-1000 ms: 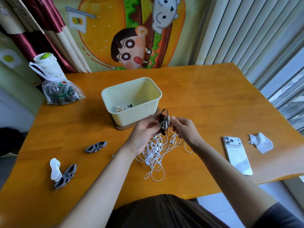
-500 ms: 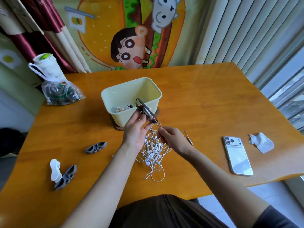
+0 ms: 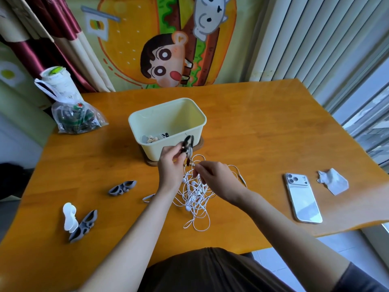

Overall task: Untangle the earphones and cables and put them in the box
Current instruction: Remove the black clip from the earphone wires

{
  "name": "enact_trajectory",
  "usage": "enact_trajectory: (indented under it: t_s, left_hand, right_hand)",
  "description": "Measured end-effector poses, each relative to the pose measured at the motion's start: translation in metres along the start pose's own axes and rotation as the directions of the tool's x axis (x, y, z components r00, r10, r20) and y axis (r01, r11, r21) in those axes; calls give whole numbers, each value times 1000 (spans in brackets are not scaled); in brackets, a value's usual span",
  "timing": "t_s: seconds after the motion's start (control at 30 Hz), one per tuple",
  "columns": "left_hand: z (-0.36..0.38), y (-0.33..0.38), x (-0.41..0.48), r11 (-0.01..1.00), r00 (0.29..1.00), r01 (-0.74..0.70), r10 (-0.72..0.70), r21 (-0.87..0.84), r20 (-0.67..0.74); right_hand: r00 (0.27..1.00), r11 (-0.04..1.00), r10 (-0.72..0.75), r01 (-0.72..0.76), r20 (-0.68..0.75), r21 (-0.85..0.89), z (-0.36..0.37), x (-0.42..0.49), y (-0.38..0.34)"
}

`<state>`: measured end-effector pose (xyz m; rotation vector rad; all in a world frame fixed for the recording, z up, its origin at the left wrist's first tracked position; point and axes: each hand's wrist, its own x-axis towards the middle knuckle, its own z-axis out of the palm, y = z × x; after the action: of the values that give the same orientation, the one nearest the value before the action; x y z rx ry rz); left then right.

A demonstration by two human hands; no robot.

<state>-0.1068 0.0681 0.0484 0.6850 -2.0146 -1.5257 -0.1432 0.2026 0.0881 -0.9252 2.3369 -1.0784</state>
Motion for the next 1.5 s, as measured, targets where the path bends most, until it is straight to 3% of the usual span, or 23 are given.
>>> enact_trajectory:
  t_s: [0.1, 0.17, 0.33, 0.53, 0.7, 0.8, 1.0, 1.13, 1.27, 1.5]
  left_hand:
    - [-2, -5, -3, 954, 973, -221, 200, 204, 120]
    - [-5, -11, -4, 934, 961, -255, 217, 248, 173]
    - [-8, -10, -6, 958, 913, -146, 34, 248, 406]
    - [-7, -3, -8, 973, 824, -48, -90, 226, 560]
    - [-11, 3, -18, 968, 753, 249, -171, -35, 635]
    - [-12, 6, -17, 925, 732, 365, -217, -103, 646]
    - [-11, 20, -15, 895, 729, 385, -147, -223, 669]
    - [-2, 27, -15, 842, 823, 359, -83, -402, 562]
    - [0, 30, -15, 800, 860, 355, -77, -484, 504]
    - [-2, 30, -8, 634, 912, 387, -154, -670, 381]
  right_hand:
    - [1000, 1000, -5, 5, -19, -22, -12, 5, -2]
    - [999, 999, 0, -2, -43, -45, -23, 9, 3]
    - [996, 997, 35, -41, -83, -72, -41, 16, 18]
    - [986, 994, 98, -105, -134, -44, -38, 15, 28]
    - [983, 994, 111, -112, -147, 2, -35, 14, 32]
    - [976, 992, 122, -117, -179, 36, -36, 16, 34]
    - [969, 989, 125, -106, -213, 98, -33, 13, 31]
    - [965, 956, 181, -128, -188, 262, -23, 11, 26]
    - [955, 888, 249, -158, -162, 432, -17, 12, 23]
    - [963, 882, 268, -232, -32, 410, -3, 7, 23]
